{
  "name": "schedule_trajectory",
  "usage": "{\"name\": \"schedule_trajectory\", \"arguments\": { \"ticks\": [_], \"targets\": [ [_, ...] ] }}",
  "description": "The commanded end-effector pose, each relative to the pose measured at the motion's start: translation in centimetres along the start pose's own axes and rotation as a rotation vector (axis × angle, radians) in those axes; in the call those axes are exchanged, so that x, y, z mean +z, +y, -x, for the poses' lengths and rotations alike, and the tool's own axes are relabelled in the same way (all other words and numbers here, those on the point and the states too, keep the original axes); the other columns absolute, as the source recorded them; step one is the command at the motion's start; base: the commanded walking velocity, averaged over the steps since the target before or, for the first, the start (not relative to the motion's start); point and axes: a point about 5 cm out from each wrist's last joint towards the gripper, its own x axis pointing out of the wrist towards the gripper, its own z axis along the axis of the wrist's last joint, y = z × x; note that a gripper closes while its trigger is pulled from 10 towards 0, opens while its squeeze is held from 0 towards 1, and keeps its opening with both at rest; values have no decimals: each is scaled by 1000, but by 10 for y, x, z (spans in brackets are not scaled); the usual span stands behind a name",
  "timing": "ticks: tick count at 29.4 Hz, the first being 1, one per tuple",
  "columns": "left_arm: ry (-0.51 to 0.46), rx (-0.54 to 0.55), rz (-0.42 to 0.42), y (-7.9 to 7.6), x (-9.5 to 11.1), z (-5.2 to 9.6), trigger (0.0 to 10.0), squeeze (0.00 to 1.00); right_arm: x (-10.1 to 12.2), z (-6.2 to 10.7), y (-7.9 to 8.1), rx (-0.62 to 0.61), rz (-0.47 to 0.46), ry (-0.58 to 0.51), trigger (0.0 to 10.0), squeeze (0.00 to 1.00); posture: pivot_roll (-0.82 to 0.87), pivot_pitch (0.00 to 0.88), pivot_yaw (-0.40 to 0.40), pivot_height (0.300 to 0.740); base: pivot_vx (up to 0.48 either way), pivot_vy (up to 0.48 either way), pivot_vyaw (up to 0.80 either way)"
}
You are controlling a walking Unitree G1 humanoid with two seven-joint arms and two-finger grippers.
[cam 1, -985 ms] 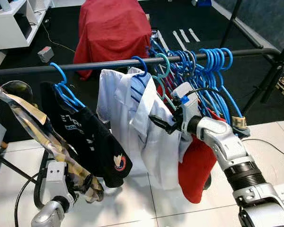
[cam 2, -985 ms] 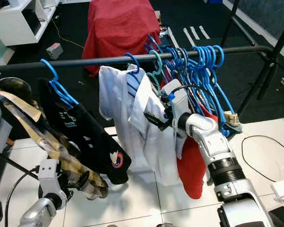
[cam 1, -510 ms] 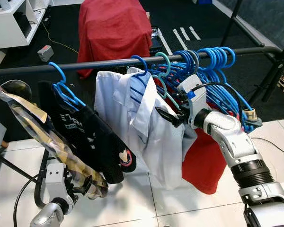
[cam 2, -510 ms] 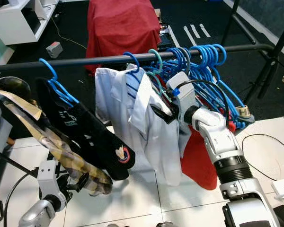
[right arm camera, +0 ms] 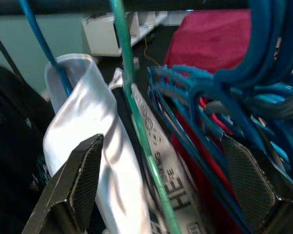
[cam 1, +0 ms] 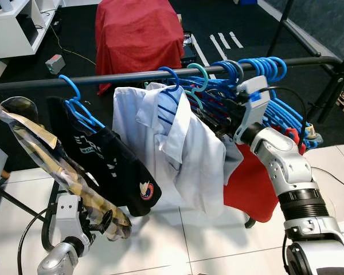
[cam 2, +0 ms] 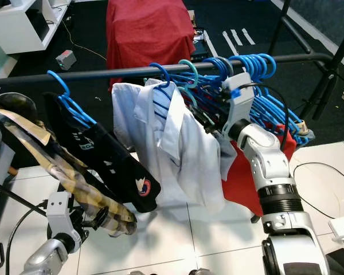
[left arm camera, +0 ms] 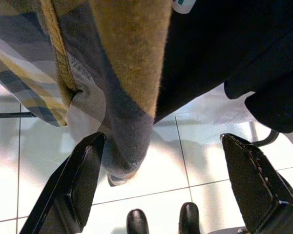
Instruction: Hang hanger
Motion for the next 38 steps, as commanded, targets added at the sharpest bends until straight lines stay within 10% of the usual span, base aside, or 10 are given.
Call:
{"name": "schedule_trajectory", "arguments": {
  "ticks": [1,2,3,4,21,26,30,38],
  "targets": [
    [33,16,7,5,-8,6,10000,0,-4,3,1,4,-21,15,10000,0,-29,217,31,740,0,0,0],
    [33,16,7,5,-8,6,10000,0,-4,3,1,4,-21,15,10000,0,-29,217,31,740,0,0,0],
    [34,16,7,5,-8,6,10000,0,-11,5,-1,-12,-6,59,7176,0,-29,217,31,740,0,0,0],
    [35,16,6,5,-9,6,10000,0,-18,6,-3,-24,12,103,0,0,-29,215,30,740,0,0,0],
    [36,11,5,4,-9,7,10000,0,-49,18,-11,-58,66,334,0,0,-33,209,30,740,0,0,0],
    [36,12,6,4,-9,6,10000,0,-28,15,-11,-56,77,189,0,0,-35,208,30,740,0,0,0],
    [36,13,6,3,-8,4,10000,0,20,24,18,187,-7,-122,0,0,-41,201,28,740,0,0,0],
    [38,32,16,3,-8,1,10000,0,22,64,36,297,-41,-136,0,0,-78,191,22,740,0,0,0]
  ]
}}
